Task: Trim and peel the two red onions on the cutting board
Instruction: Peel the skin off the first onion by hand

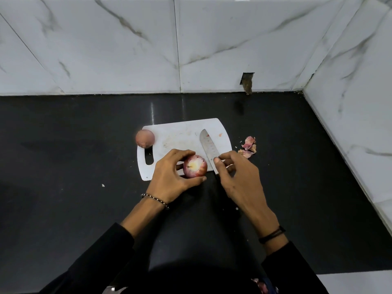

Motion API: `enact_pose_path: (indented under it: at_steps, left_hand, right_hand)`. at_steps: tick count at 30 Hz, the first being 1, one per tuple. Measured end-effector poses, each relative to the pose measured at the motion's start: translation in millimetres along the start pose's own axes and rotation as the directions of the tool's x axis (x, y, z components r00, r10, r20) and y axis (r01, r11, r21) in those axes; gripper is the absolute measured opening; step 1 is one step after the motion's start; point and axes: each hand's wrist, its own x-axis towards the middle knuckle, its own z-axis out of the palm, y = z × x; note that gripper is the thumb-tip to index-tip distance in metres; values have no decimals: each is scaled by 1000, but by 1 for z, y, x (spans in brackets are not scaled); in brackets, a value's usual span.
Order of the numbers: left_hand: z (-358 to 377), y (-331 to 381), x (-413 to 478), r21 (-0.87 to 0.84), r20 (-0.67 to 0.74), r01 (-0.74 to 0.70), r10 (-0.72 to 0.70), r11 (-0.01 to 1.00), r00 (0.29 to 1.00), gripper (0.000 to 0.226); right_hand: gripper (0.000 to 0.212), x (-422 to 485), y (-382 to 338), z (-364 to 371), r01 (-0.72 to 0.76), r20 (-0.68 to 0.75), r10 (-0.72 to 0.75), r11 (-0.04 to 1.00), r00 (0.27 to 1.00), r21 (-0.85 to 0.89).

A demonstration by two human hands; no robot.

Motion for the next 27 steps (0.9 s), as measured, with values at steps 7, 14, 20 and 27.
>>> enact_pose_path:
  at_steps: [7, 14, 20, 27]
  left_hand:
    - [19, 13, 8, 21, 75, -185, 183, 982, 980, 62]
    - [42, 24, 27, 54, 142, -292, 282, 955, 949, 62]
    - [59, 32, 40, 39, 196, -322, 308, 946, 931, 62]
    - [73, 34, 57, 26, 212, -322, 310, 946, 927, 63]
  right_hand:
    - [34, -4, 1, -14, 62, -18, -60, 982, 998, 179]
    - [8, 3, 14, -29, 73, -138, -65, 996, 988, 54]
    - [12, 15, 36, -36, -55, -112, 50, 998, 993, -44]
    - [15, 24, 40, -55, -58, -112, 70, 993, 991, 105]
